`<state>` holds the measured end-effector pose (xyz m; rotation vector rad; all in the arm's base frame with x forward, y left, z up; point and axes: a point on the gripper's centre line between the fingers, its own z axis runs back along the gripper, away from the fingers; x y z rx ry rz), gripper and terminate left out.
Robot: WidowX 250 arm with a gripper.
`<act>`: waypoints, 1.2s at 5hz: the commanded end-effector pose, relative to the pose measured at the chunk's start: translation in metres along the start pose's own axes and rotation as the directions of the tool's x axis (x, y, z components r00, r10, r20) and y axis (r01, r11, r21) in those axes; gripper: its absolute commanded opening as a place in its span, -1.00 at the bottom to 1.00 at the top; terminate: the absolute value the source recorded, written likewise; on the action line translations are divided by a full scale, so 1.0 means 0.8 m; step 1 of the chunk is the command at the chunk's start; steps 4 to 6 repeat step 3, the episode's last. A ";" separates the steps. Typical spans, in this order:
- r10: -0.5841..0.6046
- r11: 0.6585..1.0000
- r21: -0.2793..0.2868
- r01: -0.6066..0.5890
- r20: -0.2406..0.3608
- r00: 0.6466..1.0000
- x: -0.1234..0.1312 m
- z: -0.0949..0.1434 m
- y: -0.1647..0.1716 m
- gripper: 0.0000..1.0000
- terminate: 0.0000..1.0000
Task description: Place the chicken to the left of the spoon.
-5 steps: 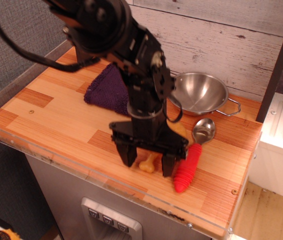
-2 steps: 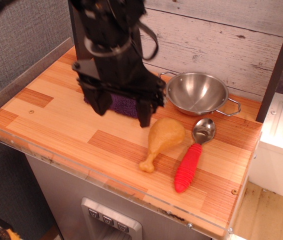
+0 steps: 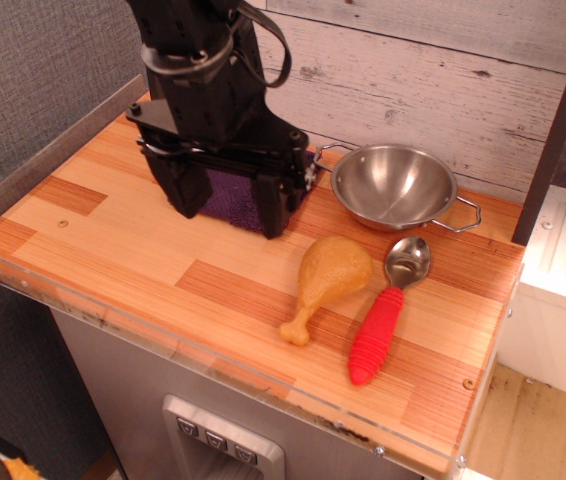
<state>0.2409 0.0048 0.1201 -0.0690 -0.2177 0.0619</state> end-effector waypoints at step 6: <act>-0.022 0.999 0.036 0.022 -0.019 1.000 0.017 0.002 0.003 1.00 1.00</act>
